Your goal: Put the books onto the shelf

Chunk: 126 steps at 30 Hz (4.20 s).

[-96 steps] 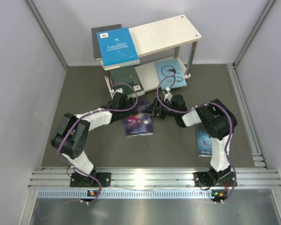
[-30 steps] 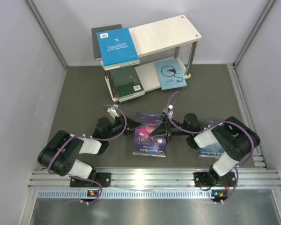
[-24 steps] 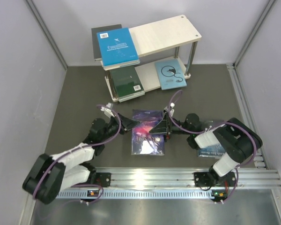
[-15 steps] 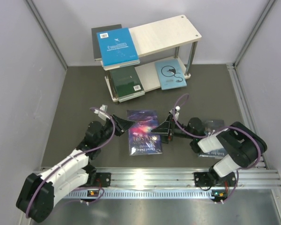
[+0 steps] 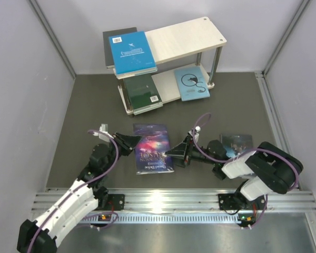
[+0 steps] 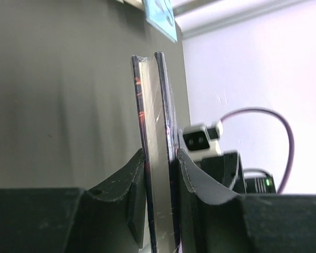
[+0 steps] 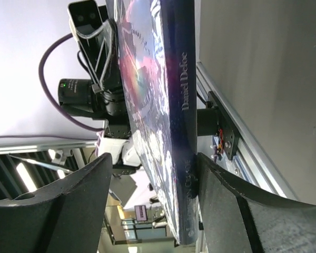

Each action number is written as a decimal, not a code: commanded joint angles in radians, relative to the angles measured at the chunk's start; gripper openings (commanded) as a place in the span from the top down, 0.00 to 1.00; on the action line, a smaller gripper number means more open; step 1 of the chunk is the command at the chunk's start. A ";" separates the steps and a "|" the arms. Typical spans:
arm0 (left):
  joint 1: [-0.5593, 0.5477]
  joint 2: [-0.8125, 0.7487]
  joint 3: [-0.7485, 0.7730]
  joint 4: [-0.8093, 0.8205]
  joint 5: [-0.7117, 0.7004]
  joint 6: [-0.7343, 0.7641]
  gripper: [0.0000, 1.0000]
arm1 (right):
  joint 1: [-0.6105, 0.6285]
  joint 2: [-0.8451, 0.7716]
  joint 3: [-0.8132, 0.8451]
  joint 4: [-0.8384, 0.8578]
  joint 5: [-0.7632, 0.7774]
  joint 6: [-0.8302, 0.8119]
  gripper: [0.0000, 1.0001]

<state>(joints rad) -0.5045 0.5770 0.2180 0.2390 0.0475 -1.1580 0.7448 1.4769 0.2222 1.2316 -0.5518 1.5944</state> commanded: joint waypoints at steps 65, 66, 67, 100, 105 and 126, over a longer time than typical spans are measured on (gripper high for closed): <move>-0.178 -0.273 -0.170 -0.296 -0.430 -0.070 1.00 | 0.220 0.065 0.322 0.137 0.440 -0.146 1.00; -0.178 -0.275 -0.167 -0.296 -0.429 -0.053 1.00 | 0.220 0.007 0.318 0.036 0.423 -0.174 1.00; -0.178 -0.282 -0.164 -0.305 -0.431 -0.039 1.00 | 0.220 -0.028 0.313 -0.021 0.417 -0.241 1.00; -0.177 -0.143 -0.262 0.026 -0.373 0.110 0.01 | -0.688 -0.453 0.483 -0.597 0.066 -0.444 1.00; -0.178 -0.143 -0.276 0.049 -0.374 0.110 0.01 | -0.717 -0.180 0.555 -0.331 0.044 -0.277 1.00; -0.178 -0.034 -0.282 0.169 -0.368 0.124 0.01 | -0.720 0.542 1.037 -0.188 0.092 -0.175 1.00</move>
<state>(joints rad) -0.6834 0.5316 0.0532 0.3252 -0.3260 -1.0508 0.0307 2.0296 1.1320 0.9298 -0.4519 1.4349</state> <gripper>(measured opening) 0.990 0.244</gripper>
